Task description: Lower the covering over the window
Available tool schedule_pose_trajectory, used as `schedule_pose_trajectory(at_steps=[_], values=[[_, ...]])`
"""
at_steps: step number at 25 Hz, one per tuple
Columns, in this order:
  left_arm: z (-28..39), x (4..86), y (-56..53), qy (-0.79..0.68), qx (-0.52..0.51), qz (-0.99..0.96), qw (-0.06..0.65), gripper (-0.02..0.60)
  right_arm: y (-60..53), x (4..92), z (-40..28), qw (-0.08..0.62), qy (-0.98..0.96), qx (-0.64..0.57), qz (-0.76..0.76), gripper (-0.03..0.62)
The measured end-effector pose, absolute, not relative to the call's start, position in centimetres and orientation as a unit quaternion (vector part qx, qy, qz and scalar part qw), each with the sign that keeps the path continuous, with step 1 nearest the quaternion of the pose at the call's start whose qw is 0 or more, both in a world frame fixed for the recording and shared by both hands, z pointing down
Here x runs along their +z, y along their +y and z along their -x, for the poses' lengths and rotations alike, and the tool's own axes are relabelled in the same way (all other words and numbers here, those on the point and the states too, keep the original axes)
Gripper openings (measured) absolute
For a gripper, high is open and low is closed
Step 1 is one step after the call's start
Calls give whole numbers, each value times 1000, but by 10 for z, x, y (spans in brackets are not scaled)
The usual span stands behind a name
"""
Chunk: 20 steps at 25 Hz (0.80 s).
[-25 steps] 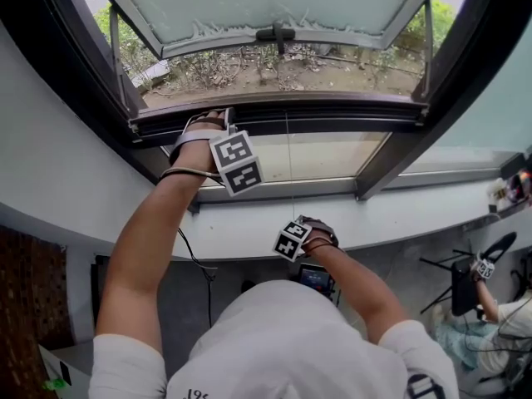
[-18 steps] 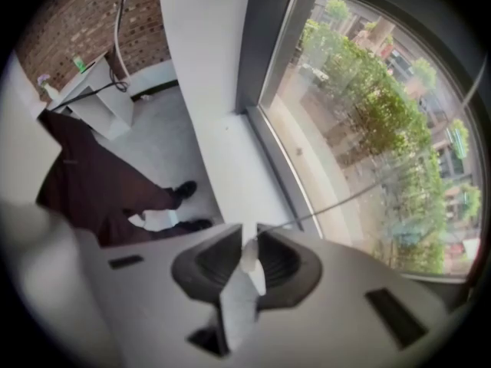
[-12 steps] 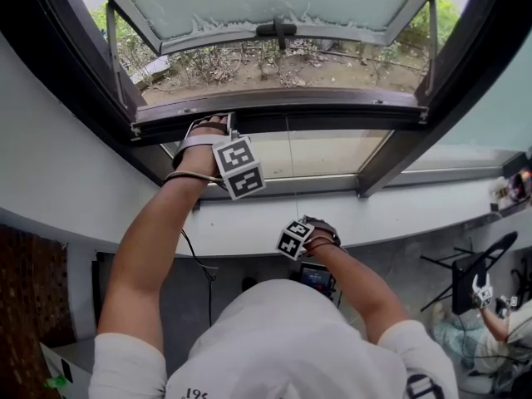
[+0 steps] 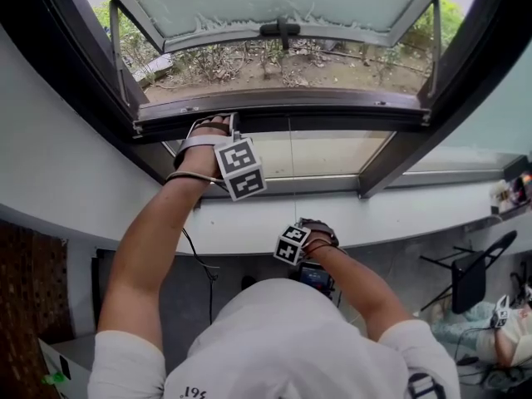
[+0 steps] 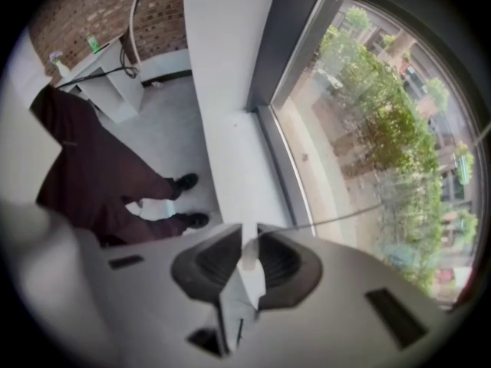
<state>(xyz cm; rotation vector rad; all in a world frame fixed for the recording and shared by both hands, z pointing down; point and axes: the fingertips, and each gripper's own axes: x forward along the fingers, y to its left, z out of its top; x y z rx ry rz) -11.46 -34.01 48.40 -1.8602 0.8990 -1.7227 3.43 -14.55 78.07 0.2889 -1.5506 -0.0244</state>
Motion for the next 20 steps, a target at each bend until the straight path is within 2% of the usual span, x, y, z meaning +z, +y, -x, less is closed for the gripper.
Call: schedule_pose_trajectory(at_steps=[7,16,20], values=[[115,484,-338,324,-621,676,229,287,-125,769,-11,681,-722,-21,-121,63],[115,484,-340,326,-616,680,229,287,-148,777,-16,672,-727,-65,-124,70],[114,483,-342,328,-609,684,231,287,-184,746,-10,618,-760,-99,-176,240]])
